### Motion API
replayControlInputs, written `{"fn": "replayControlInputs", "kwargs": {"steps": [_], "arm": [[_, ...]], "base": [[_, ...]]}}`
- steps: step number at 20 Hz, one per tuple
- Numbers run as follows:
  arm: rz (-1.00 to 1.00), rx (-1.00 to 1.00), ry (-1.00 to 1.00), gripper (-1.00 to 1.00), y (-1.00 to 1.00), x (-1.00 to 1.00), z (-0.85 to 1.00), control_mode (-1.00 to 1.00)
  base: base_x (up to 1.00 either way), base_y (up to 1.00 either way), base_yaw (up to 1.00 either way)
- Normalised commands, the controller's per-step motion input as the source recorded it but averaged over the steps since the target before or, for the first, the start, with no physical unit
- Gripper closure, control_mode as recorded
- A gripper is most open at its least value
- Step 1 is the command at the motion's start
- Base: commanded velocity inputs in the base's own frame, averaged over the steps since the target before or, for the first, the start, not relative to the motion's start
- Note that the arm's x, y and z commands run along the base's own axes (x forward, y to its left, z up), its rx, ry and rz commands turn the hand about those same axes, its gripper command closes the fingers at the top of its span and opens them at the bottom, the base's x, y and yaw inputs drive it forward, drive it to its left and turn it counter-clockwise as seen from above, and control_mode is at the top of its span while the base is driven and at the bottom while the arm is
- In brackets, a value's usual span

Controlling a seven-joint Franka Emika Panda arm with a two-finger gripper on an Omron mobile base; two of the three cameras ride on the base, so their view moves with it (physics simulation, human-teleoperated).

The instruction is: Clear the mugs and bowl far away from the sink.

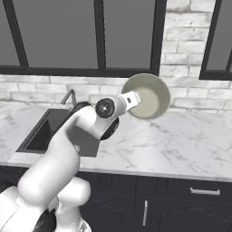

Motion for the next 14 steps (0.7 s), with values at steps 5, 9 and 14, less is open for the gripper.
{"fn": "replayControlInputs", "kwargs": {"steps": [5, 9, 14], "arm": [[0.00, 0.00, 0.00, 1.00, 0.00, 0.00, 0.00, 1.00], [0.00, 0.00, 0.00, 1.00, 0.00, 0.00, 0.00, 1.00], [0.00, 0.00, 0.00, 1.00, 0.00, 0.00, 0.00, 1.00]], "base": [[-0.60, -0.01, 0.75], [-0.34, 0.00, 0.93], [-0.32, 0.00, 0.94]]}}
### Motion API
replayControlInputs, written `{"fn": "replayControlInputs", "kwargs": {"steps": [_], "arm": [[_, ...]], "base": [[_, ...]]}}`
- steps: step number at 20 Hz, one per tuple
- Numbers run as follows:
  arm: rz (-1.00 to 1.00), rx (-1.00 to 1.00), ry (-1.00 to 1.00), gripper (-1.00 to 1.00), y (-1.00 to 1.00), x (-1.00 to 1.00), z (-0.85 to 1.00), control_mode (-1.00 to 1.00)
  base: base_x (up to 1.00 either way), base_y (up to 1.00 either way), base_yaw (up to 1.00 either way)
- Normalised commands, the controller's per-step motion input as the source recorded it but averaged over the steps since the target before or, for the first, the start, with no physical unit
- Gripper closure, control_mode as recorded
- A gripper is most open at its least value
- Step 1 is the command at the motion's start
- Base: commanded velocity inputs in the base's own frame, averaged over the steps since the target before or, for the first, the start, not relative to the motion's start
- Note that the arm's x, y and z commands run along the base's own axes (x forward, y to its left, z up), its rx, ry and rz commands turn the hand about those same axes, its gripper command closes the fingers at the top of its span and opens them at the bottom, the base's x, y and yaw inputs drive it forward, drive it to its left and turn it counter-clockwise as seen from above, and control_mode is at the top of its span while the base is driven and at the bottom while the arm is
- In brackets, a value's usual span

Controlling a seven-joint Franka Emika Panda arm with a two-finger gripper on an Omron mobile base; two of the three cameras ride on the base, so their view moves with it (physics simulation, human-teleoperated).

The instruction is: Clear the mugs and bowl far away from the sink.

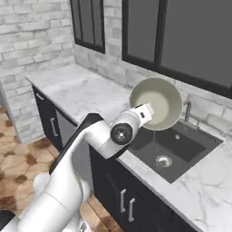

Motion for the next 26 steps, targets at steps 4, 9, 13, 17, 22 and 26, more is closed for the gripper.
{"fn": "replayControlInputs", "kwargs": {"steps": [4, 9, 13, 17, 22, 26], "arm": [[0.00, 0.00, 0.00, 1.00, 0.00, 0.00, 0.00, 1.00], [0.00, 0.00, 0.00, 1.00, 0.00, 0.00, 0.00, 1.00], [0.00, 0.00, 0.00, 1.00, 0.00, 0.00, 0.00, 1.00], [0.00, 0.00, 0.00, 1.00, 0.00, 0.00, 0.00, 1.00], [0.00, 0.00, 0.00, 1.00, 0.00, 0.00, 0.00, 1.00], [0.00, 0.00, 0.00, 1.00, 0.00, 0.00, 0.00, 1.00]], "base": [[-0.27, 0.00, 0.95], [-0.17, 0.00, 0.98], [-0.13, 0.00, 1.00], [-0.12, 0.00, 1.00], [-0.11, 0.00, 1.00], [-0.21, 0.29, 0.90]]}}
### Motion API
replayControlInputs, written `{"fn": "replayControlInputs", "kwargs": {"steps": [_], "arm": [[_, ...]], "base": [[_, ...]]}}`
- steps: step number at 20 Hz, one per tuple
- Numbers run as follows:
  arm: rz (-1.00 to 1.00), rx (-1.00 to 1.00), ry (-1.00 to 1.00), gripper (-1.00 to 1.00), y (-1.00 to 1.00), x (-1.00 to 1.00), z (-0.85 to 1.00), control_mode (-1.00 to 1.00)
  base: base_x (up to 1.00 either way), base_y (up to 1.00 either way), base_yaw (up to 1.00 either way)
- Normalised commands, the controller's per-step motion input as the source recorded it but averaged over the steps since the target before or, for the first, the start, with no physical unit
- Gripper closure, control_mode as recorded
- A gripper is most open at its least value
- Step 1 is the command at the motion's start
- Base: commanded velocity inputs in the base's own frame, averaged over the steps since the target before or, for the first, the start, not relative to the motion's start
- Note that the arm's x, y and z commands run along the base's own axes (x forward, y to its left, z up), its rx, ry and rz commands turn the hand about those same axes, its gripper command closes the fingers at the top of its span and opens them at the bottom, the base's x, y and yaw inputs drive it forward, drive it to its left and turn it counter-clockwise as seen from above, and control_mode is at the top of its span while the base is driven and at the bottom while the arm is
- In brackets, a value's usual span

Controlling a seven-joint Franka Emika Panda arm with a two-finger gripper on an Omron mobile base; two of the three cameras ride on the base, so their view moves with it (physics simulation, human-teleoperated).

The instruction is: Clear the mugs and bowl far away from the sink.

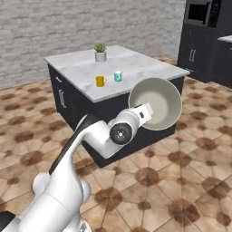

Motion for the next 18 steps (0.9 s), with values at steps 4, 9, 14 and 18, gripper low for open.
{"fn": "replayControlInputs", "kwargs": {"steps": [4, 9, 14, 18], "arm": [[0.00, 0.00, 0.00, 1.00, 0.00, 0.00, 0.00, 1.00], [0.00, 0.00, 0.00, 1.00, 0.00, 0.00, 0.00, 1.00], [0.00, 0.00, 0.00, 1.00, 0.00, 0.00, 0.00, 1.00], [0.00, 0.00, 0.00, 1.00, 0.00, 0.00, 0.00, 1.00]], "base": [[-0.13, 1.00, 0.31], [-0.01, 1.00, -0.04], [0.19, 1.00, -0.15], [0.84, 1.00, -0.21]]}}
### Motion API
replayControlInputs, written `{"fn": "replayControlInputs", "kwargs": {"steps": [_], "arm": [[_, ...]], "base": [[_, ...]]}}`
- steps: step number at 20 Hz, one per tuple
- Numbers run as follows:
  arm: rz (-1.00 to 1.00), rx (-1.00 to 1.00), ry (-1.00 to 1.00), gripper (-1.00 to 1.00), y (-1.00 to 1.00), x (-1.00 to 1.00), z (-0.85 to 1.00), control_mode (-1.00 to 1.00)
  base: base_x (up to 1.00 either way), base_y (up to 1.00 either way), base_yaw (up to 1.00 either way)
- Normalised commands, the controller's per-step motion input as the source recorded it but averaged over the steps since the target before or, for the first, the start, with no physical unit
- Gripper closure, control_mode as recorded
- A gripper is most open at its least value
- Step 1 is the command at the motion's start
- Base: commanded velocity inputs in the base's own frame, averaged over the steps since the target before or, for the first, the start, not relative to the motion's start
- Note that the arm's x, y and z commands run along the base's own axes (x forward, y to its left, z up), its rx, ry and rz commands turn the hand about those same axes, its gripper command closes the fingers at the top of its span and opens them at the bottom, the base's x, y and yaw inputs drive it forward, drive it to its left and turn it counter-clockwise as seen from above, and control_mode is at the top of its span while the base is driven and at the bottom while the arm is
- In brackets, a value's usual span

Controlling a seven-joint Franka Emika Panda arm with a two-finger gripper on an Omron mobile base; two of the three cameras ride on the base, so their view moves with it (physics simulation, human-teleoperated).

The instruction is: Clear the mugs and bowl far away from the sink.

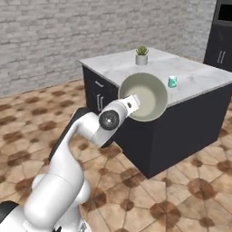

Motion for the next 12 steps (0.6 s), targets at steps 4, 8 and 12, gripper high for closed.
{"fn": "replayControlInputs", "kwargs": {"steps": [4, 8, 12], "arm": [[0.00, 0.00, 0.00, 1.00, 0.00, 0.00, 0.00, 1.00], [0.00, 0.00, 0.00, 1.00, 0.00, 0.00, 0.00, 1.00], [0.00, 0.00, 0.00, 1.00, 0.00, 0.00, 0.00, 1.00]], "base": [[1.00, 1.00, -0.32], [1.00, 1.00, -0.35], [1.00, 1.00, -0.35]]}}
